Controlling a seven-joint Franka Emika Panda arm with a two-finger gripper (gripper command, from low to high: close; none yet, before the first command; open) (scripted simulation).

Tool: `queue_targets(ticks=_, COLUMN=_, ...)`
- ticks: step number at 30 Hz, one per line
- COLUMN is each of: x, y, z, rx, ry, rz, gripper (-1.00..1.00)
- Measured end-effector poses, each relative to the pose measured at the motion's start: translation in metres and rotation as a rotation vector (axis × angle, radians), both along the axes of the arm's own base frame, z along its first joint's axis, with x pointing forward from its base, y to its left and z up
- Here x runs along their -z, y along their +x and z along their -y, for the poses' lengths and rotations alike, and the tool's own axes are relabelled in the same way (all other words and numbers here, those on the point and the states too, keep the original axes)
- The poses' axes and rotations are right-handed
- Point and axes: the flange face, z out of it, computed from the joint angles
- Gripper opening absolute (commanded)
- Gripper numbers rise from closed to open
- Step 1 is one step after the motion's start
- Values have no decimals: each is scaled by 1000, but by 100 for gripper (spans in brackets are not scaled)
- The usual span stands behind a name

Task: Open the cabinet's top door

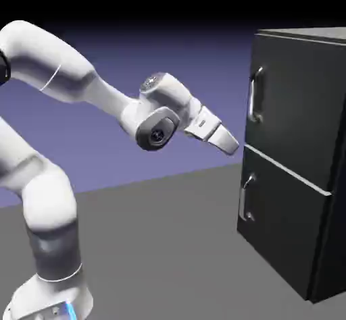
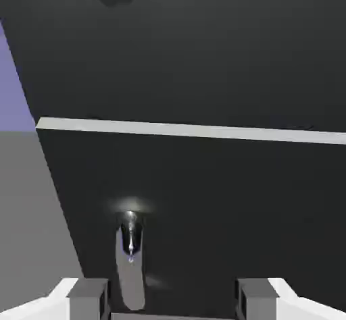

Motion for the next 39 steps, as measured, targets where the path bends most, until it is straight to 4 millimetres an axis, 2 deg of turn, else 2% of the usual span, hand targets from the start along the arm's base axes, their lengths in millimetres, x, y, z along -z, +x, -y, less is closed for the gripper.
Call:
queue_targets(ticks=10, x=-59, y=-21, z=21, rx=451, ry=489, rz=131, gripper=0)
queue_targets(ticks=20, x=-97, y=-44, z=17, rx=781, ry=1004, rz=263, gripper=0)
queue_targets(ticks=30, x=-113, y=-52, z=-7, rx=988, ry=1531, rz=354, gripper=0)
queue_targets(ticks=39, x=-105, y=-39, z=-34, rx=1082, ry=2000, rz=368, gripper=0)
